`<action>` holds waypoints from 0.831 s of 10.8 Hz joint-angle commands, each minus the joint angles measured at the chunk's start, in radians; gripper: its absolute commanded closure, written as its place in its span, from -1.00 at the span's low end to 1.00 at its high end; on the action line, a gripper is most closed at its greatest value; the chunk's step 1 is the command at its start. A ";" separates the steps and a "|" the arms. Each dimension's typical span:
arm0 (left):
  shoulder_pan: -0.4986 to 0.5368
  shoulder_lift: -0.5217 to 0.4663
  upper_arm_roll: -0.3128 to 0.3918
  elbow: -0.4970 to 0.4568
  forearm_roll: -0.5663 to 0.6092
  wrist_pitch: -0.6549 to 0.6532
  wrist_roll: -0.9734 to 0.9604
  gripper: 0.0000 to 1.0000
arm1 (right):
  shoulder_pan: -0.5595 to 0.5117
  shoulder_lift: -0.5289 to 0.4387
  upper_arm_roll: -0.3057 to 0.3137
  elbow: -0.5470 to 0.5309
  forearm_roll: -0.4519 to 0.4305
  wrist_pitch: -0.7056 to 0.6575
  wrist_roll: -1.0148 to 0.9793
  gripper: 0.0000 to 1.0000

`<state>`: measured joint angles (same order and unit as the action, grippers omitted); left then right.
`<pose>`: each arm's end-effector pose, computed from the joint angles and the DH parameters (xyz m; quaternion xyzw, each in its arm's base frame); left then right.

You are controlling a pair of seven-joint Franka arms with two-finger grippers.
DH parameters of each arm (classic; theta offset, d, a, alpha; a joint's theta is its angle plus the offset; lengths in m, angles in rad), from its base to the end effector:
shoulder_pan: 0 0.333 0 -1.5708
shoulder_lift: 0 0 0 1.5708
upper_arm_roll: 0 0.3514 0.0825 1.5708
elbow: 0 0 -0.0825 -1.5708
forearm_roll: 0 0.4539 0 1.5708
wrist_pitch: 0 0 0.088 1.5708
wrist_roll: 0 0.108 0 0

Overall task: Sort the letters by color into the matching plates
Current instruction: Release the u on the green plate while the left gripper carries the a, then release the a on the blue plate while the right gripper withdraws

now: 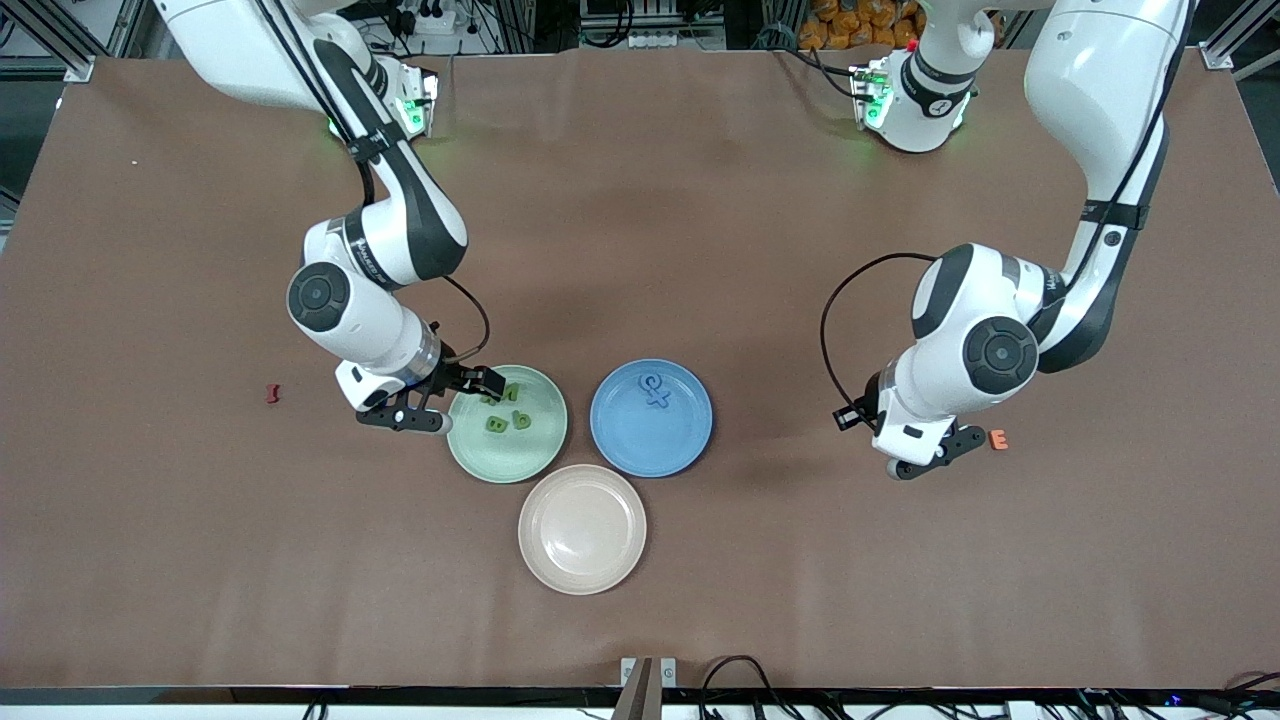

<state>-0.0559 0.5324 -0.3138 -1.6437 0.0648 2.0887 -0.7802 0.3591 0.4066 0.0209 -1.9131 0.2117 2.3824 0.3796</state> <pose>0.7083 -0.2428 0.3043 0.9770 0.2045 -0.0536 0.0268 0.6478 0.2604 0.2725 -0.9935 0.0751 0.0006 0.0850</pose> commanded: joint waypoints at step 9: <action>-0.148 -0.003 0.007 0.074 0.041 0.002 -0.232 1.00 | -0.126 -0.003 -0.122 0.061 -0.031 -0.081 -0.474 -1.00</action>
<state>-0.1502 0.5043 -0.3144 -1.5878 0.0789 2.0852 -0.9312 0.3085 0.4063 -0.0968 -1.8928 0.2086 2.3528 0.0231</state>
